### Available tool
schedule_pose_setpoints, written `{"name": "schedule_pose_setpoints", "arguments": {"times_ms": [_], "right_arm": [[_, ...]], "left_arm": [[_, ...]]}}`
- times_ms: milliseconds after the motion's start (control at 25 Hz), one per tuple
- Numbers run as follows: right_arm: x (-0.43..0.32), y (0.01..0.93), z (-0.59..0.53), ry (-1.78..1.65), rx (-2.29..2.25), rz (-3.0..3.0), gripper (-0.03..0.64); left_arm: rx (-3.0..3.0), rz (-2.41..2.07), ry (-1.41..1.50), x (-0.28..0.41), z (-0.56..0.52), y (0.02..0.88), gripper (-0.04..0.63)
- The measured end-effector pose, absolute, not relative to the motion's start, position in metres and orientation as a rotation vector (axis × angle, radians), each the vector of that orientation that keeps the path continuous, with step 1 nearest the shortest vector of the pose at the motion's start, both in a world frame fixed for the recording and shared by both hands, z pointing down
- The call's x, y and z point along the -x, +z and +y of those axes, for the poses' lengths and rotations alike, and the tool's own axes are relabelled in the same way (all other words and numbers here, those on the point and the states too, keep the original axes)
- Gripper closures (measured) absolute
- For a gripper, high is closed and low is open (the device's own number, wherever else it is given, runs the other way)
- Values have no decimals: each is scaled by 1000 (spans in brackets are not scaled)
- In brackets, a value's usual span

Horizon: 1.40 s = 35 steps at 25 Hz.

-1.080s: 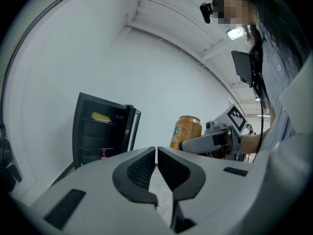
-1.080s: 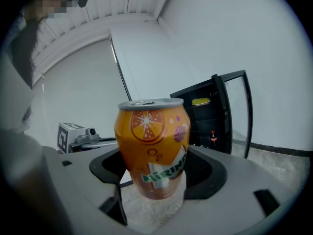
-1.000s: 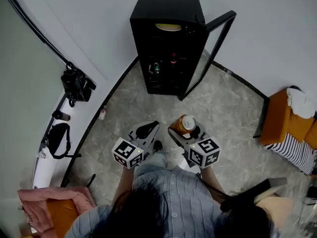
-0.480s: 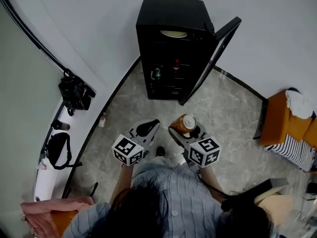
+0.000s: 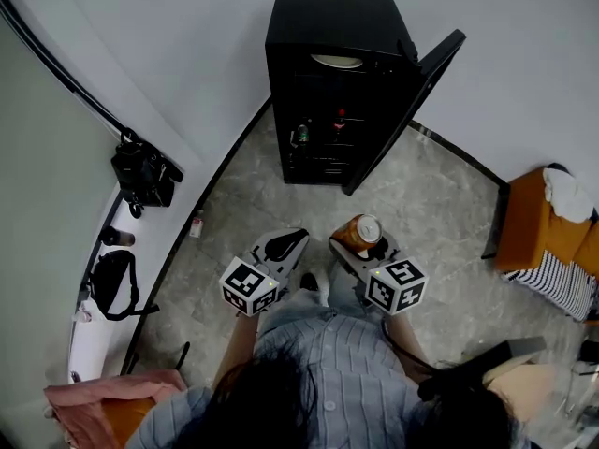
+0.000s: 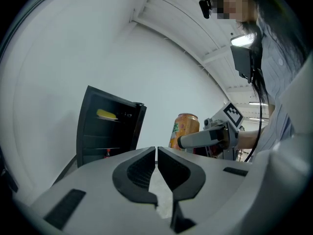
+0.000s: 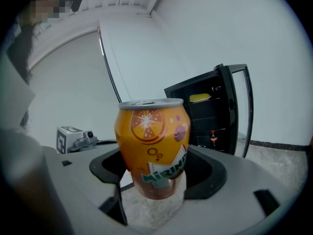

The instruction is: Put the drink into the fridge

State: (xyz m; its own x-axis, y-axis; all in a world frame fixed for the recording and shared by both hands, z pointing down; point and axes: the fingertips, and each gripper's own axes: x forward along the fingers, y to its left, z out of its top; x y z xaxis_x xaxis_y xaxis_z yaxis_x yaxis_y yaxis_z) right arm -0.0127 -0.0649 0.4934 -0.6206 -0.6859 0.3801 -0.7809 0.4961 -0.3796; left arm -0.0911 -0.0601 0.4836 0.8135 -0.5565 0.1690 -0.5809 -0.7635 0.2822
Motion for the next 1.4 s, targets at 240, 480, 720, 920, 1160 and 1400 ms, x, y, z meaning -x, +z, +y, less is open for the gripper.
{"name": "schedule_pose_setpoints", "arguments": {"times_ms": [240, 480, 720, 920, 1160, 1400], "right_arm": [[13, 499, -84, 801, -1266, -2551, 296], [25, 506, -108, 809, -1224, -2565, 296], [30, 508, -149, 739, -1233, -2551, 296], [12, 511, -190, 745, -1301, -2525, 296], [1, 524, -236, 720, -1332, -2480, 296], [1, 543, -278, 702, -1328, -2456, 296]], "left_arm": [[-2698, -890, 117, 96, -77, 480, 586], [-2697, -923, 107, 102, -97, 475, 586], [-2684, -875, 132, 104, -117, 484, 586], [-2700, -836, 143, 92, -146, 486, 586], [-2716, -796, 148, 86, -183, 486, 586], [-2693, -785, 164, 84, -215, 496, 586]]}}
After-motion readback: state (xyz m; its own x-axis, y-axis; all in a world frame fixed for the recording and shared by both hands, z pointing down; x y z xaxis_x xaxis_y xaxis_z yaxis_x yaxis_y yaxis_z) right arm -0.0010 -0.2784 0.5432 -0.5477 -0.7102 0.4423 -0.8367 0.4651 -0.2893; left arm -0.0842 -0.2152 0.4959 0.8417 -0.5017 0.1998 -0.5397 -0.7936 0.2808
